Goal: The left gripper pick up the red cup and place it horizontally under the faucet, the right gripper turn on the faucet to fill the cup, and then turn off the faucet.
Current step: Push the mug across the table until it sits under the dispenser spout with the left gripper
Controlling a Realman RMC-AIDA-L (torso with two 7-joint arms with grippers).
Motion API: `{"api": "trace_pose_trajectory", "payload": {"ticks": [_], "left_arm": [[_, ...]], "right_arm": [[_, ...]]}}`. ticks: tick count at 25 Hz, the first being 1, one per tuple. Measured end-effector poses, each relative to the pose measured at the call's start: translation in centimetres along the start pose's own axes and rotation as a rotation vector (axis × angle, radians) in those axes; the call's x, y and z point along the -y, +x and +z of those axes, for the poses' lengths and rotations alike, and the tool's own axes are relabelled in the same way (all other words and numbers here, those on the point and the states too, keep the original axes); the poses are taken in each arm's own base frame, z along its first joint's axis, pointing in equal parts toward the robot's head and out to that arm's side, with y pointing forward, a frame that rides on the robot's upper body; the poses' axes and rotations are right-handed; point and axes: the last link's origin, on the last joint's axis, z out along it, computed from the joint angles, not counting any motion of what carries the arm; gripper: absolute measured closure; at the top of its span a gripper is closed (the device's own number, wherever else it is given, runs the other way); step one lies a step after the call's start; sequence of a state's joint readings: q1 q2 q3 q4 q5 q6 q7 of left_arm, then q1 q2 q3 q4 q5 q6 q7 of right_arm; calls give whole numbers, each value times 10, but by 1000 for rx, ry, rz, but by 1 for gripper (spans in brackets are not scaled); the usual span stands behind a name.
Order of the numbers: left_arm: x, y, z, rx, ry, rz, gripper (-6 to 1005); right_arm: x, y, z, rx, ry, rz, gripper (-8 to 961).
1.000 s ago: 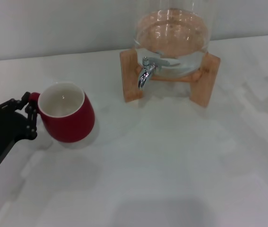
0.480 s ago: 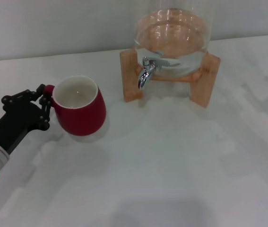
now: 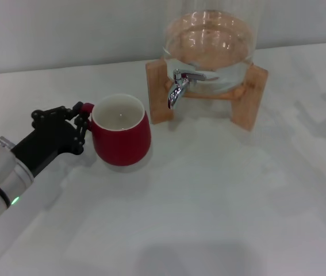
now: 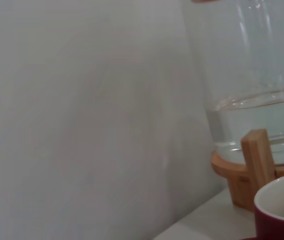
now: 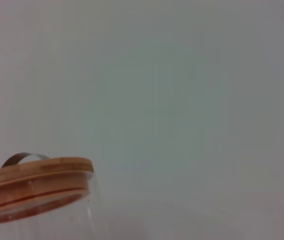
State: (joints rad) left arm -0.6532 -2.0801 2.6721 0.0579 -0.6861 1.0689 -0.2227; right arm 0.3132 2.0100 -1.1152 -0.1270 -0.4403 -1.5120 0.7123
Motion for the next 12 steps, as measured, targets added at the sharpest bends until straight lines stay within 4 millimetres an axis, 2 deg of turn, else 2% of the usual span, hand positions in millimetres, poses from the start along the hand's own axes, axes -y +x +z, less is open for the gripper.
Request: {"api": "trace_pose_trajectory", "payload": {"ticks": [12], "left_arm": [[-3, 7, 21, 46, -64, 7, 903]], "right_arm": [[-1, -2, 0, 13, -11, 1, 125]]}}
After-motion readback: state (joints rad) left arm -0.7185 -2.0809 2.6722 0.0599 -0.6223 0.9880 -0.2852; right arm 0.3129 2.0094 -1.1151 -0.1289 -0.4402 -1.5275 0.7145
